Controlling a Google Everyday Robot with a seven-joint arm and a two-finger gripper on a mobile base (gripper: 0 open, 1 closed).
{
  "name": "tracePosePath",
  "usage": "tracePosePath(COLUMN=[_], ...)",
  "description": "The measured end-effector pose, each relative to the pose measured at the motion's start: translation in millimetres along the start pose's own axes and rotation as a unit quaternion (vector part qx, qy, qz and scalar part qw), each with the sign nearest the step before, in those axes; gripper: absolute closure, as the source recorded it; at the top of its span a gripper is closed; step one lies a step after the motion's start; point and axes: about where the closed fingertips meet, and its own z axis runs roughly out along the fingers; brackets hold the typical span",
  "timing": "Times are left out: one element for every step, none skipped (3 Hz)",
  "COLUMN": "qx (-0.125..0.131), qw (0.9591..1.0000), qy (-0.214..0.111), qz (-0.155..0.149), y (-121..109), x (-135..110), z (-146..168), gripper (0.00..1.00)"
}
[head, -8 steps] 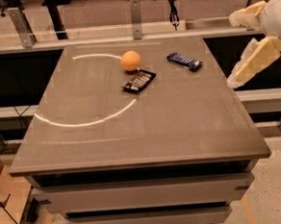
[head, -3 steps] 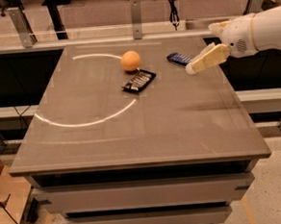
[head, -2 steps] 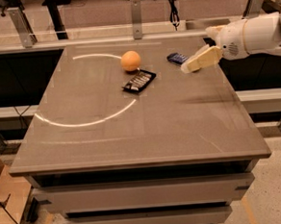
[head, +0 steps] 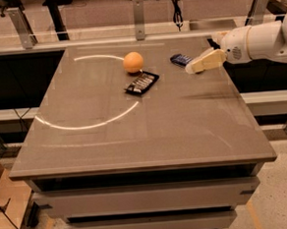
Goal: Pick rxbar blueberry
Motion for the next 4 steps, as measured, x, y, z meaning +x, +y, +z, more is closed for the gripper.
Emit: tracePosePath(qx=[0.015,0.044,0.068,0.072], qw=[0.9997,0.9983,0.9964,0.9952], qy=[0.017,0.024,0.029,0.028], qz=[0.011,0.028,0.042,0.059], y=[-3.7,-18.4,-35.7,-48.6], x=[11.2,28.5,40.7,51.0], z=[11.7,26.5,40.5,57.1], gripper=[0.00,0.00,0.00,0.00])
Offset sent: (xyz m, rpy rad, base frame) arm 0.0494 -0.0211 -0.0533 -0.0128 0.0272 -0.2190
